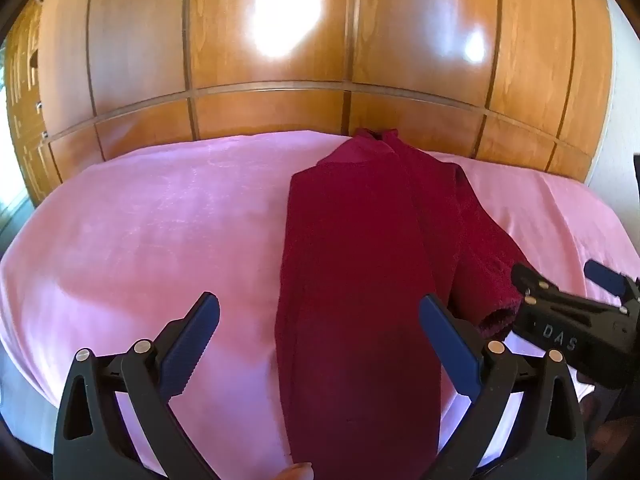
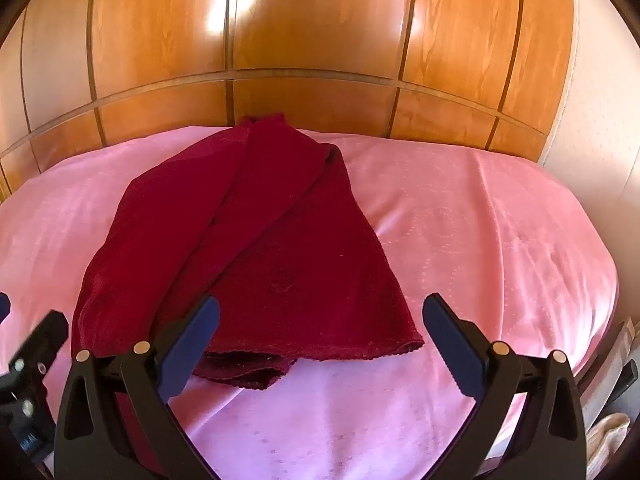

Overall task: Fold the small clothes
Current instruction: 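Move both tools toward the folded dark red sweater on the bed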

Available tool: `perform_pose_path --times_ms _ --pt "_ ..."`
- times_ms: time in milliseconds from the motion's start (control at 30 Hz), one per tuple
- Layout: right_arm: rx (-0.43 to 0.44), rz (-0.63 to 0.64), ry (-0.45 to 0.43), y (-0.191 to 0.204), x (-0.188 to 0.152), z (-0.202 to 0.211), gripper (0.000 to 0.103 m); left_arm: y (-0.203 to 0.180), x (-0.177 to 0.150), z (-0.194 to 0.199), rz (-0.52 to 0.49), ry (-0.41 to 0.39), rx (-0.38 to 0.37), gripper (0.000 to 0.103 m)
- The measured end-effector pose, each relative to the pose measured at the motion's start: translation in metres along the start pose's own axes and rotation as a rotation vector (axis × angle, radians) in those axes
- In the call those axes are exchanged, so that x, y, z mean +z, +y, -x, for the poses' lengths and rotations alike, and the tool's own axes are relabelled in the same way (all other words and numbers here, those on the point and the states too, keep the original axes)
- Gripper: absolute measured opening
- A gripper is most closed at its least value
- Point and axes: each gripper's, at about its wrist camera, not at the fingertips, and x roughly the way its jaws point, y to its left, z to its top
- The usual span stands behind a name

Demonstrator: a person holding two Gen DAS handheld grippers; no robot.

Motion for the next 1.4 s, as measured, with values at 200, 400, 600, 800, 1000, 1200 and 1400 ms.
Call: perform_pose_path --times_ms 200,400,600,800,1000,1200,1400 --pt "0.004 0.003 0.01 -0.012 0.008 -0.001 0.101 -0.012 -0.005 -0.003 0.012 0.011 -0.013 0.099" --pt "-0.014 -0.007 0.016 -0.017 0.007 0.002 0.101 -0.03 -0.009 -0.009 -0.041 0.043 0.003 0.099" --pt "-0.017 -0.002 0.012 -0.018 0.009 0.002 0.101 -0.03 -0.012 -0.012 -0.049 0.054 -0.001 0.099" --pt "-0.018 0.004 0.016 -0.017 0.008 -0.001 0.101 -0.023 -0.014 -0.015 -0.07 0.052 -0.02 0.099" --pt "-0.021 0.011 0.01 -0.014 0.006 0.0 0.101 -0.025 -0.016 -0.013 -0.082 0.057 -0.027 0.099" --pt "-0.019 0.009 0.007 -0.012 0.002 0.0 0.101 -0.026 -0.017 -0.013 -0.087 0.06 -0.026 0.099" --pt "-0.008 -0.026 0.02 -0.022 0.006 -0.008 0.101 -0.026 -0.013 -0.022 -0.074 0.088 -0.014 0.099"
